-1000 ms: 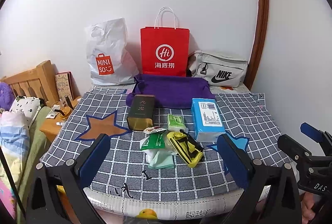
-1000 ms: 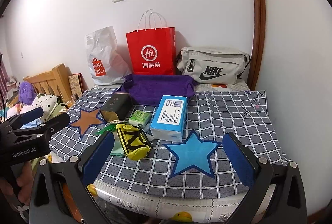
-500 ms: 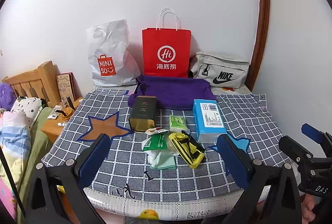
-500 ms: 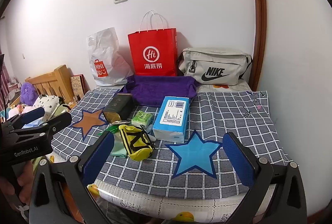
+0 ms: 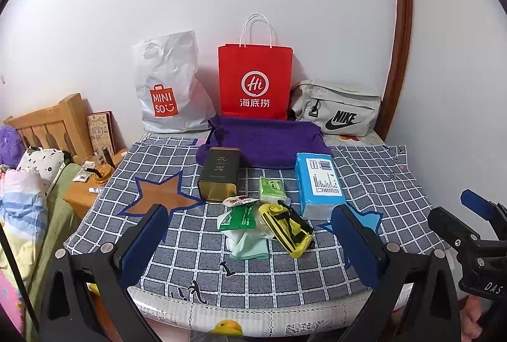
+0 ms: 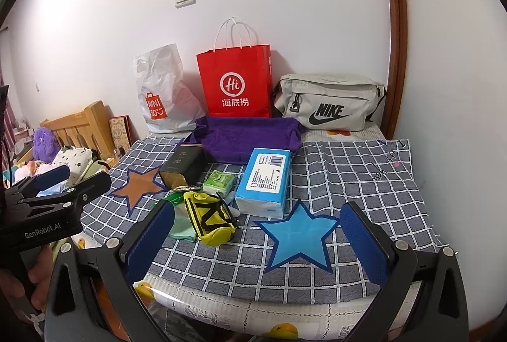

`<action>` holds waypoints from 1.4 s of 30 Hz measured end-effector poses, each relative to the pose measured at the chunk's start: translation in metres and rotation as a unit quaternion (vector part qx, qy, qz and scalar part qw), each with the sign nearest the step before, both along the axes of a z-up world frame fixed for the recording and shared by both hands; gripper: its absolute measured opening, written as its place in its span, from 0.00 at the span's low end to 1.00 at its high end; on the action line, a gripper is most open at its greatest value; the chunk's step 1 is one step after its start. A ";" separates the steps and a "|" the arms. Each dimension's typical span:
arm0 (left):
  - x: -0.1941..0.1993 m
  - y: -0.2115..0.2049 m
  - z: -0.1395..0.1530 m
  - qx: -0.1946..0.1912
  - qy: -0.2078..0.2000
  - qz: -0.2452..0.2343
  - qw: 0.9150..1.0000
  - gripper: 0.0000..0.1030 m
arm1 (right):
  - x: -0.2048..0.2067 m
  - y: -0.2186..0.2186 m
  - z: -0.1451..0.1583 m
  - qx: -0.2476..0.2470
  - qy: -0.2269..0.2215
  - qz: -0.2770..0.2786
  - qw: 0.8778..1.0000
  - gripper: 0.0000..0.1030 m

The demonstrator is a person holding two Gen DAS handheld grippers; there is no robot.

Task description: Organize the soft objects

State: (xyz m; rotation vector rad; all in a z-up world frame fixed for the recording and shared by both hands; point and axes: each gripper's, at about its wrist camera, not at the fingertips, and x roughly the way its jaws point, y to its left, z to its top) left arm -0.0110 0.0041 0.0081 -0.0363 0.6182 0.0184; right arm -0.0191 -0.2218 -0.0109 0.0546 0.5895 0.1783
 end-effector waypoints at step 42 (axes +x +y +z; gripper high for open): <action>0.038 0.011 -0.015 -0.001 0.028 0.006 1.000 1.00 | 0.027 -0.006 -0.017 0.012 0.007 0.018 1.000 1.00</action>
